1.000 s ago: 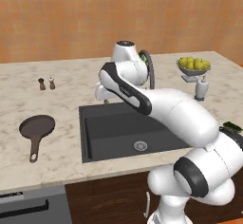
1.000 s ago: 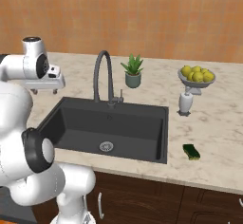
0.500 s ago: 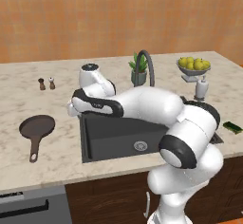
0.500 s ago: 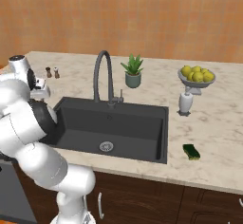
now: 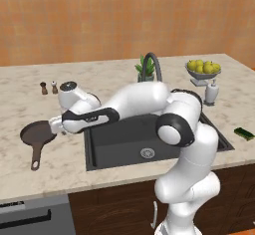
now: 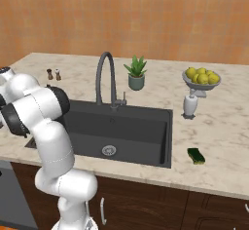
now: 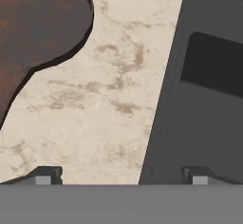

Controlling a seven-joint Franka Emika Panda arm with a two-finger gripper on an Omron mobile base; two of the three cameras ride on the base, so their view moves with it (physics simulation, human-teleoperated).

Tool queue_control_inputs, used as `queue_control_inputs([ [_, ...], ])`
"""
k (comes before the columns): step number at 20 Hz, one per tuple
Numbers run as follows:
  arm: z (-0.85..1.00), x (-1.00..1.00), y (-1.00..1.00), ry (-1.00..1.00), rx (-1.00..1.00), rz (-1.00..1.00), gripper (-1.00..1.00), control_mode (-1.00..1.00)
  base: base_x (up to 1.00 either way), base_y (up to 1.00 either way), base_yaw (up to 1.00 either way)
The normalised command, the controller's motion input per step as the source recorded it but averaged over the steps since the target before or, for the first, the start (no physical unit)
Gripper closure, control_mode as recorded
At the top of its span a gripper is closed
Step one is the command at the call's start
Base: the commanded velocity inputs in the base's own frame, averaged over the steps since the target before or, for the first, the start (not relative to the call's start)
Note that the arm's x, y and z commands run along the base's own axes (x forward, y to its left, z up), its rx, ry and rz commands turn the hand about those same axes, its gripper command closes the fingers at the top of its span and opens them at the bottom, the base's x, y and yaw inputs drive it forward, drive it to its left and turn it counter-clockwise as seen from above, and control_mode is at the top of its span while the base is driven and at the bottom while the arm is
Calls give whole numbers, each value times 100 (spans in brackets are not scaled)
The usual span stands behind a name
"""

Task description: Pick the pan and sponge and place them into the sink. Then turn on the water.

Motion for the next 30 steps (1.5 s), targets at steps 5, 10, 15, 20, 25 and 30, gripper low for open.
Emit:
queue_control_inputs([
  [5,-1,0,0,0,0,0,-100,-100,0,0,0],
  [10,-21,0,14,0,0,-1,-100,-100,0,0,0],
  [15,-13,0,42,1,0,-9,-100,-100,0,0,0],
  [20,-13,0,48,4,0,-15,-100,-100,0,0,0],
  [25,-15,0,53,6,0,-10,-100,-100,0,0,0],
  [30,-17,0,43,0,0,0,-100,-100,0,0,0],
])
